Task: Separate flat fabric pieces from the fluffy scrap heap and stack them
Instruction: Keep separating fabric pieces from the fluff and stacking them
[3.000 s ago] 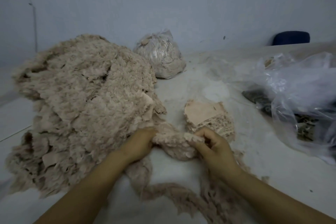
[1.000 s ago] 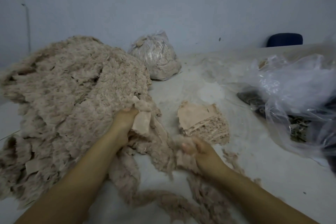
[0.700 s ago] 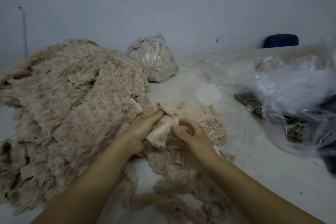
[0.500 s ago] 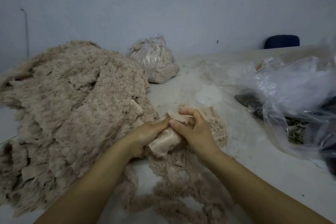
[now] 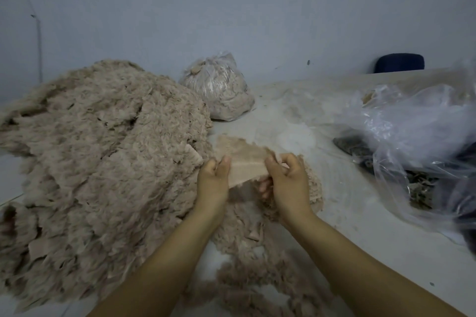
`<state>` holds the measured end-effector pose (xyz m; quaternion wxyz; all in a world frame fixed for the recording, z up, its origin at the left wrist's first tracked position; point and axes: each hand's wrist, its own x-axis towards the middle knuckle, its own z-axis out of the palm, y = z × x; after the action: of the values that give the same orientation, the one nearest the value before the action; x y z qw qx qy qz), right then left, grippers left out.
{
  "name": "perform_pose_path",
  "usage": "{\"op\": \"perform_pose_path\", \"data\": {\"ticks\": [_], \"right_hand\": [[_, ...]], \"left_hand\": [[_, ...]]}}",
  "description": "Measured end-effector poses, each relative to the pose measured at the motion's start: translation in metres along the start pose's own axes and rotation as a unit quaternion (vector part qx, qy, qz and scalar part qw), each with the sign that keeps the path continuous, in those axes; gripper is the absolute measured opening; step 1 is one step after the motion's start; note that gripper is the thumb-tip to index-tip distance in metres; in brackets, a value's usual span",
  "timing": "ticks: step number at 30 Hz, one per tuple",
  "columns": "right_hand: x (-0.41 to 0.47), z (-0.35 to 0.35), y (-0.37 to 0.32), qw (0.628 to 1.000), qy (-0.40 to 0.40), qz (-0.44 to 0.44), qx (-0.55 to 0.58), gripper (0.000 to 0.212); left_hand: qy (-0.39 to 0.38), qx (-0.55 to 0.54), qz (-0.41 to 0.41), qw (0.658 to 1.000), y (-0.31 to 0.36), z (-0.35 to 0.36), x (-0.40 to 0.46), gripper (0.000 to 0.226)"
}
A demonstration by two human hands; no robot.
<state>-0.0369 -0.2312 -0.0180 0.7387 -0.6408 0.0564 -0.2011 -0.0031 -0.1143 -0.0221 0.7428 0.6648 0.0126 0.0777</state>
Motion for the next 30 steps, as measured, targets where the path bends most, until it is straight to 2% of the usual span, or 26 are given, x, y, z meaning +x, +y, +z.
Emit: {"op": "perform_pose_path", "data": {"ticks": [3, 5, 8, 12, 14, 15, 17, 19, 20, 21, 23, 25, 27, 30], "right_hand": [[0.017, -0.013, -0.005, 0.987, 0.051, -0.063, -0.138, 0.036], [0.032, -0.023, -0.007, 0.974, 0.077, -0.061, -0.204, 0.04], [0.051, -0.039, -0.005, 0.949, 0.088, -0.041, -0.301, 0.031], [0.061, -0.053, 0.001, 0.937, 0.09, -0.009, -0.337, 0.014], [0.059, -0.056, 0.004, 0.919, 0.084, -0.007, -0.384, 0.016], [0.056, -0.055, 0.005, 0.903, 0.093, -0.031, -0.418, 0.021], [0.045, -0.047, 0.004, 0.885, 0.108, -0.153, -0.426, 0.028], [0.035, -0.032, 0.004, 0.885, 0.039, -0.265, -0.381, 0.029], [0.033, -0.027, 0.007, 0.882, -0.02, -0.281, -0.378, 0.031], [0.033, -0.024, 0.011, 0.875, -0.078, -0.268, -0.395, 0.034], [0.039, -0.027, 0.022, 0.854, -0.156, -0.186, -0.46, 0.04], [0.043, -0.037, 0.037, 0.804, -0.205, -0.104, -0.548, 0.046], [0.044, -0.045, 0.051, 0.75, -0.229, -0.093, -0.614, 0.049], [0.046, -0.048, 0.062, 0.731, -0.231, -0.087, -0.636, 0.051]], "left_hand": [[0.013, 0.083, 0.067, 0.994, -0.005, 0.004, 0.003, 0.029], [0.012, 0.132, 0.083, 0.988, -0.008, 0.012, 0.003, 0.033], [0.009, 0.204, 0.081, 0.976, -0.016, 0.029, 0.005, 0.035], [-0.007, 0.272, 0.073, 0.96, -0.03, 0.043, 0.004, 0.035], [-0.012, 0.276, 0.06, 0.959, -0.036, 0.046, 0.002, 0.035], [-0.014, 0.274, 0.059, 0.96, -0.038, 0.047, 0.001, 0.035], [-0.022, 0.268, 0.059, 0.961, -0.04, 0.05, 0.0, 0.032], [-0.034, 0.265, 0.058, 0.962, -0.039, 0.052, 0.0, 0.026], [-0.04, 0.263, 0.055, 0.962, -0.039, 0.054, 0.001, 0.026], [-0.045, 0.258, 0.049, 0.964, -0.039, 0.055, 0.001, 0.026], [-0.048, 0.235, 0.034, 0.97, -0.041, 0.055, 0.002, 0.019], [-0.04, 0.209, 0.015, 0.977, -0.047, 0.052, 0.001, 0.015], [-0.03, 0.177, -0.001, 0.984, -0.053, 0.046, -0.001, 0.017], [-0.033, 0.158, -0.019, 0.987, -0.058, 0.036, -0.004, 0.019]]}}
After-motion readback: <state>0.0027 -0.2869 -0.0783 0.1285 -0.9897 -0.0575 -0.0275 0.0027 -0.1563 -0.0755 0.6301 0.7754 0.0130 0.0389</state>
